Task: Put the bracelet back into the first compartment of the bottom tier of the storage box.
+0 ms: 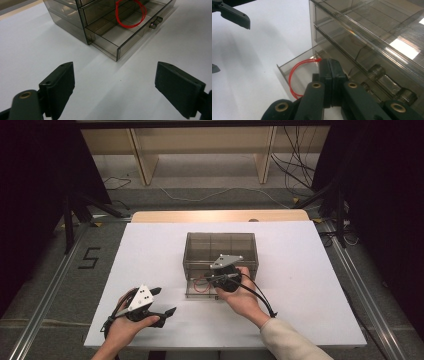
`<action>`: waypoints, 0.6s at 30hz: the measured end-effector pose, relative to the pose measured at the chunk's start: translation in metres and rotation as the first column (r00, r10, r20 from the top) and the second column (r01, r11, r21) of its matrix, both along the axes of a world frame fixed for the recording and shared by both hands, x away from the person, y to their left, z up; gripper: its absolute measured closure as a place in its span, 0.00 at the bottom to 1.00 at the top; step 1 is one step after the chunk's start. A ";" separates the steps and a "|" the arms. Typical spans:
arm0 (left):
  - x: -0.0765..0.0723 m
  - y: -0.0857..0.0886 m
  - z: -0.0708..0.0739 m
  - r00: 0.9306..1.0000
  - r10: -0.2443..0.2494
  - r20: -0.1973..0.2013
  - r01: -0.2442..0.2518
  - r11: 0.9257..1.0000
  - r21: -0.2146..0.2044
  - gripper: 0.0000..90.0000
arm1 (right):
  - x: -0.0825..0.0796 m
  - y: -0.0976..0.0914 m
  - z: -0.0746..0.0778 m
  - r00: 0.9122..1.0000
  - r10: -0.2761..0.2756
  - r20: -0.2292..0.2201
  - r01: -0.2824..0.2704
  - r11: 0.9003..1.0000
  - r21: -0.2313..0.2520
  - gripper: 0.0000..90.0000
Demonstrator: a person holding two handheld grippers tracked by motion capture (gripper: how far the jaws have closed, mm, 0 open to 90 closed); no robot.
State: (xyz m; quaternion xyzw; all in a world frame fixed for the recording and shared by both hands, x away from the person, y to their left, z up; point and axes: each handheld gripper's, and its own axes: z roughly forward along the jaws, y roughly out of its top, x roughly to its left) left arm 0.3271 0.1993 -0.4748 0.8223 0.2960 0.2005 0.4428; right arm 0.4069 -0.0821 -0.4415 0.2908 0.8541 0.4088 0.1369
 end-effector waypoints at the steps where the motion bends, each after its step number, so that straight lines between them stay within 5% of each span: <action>1: 0.000 0.000 0.000 1.000 0.000 0.000 0.000 1.000 -0.001 0.18 | 0.000 0.000 0.000 1.000 0.000 0.000 0.000 1.000 -0.002 1.00; 18: 0.000 0.000 0.000 1.000 -0.001 0.001 0.001 1.000 0.000 0.18 | 0.006 0.010 -0.009 1.000 0.000 -0.009 0.000 0.999 -0.034 1.00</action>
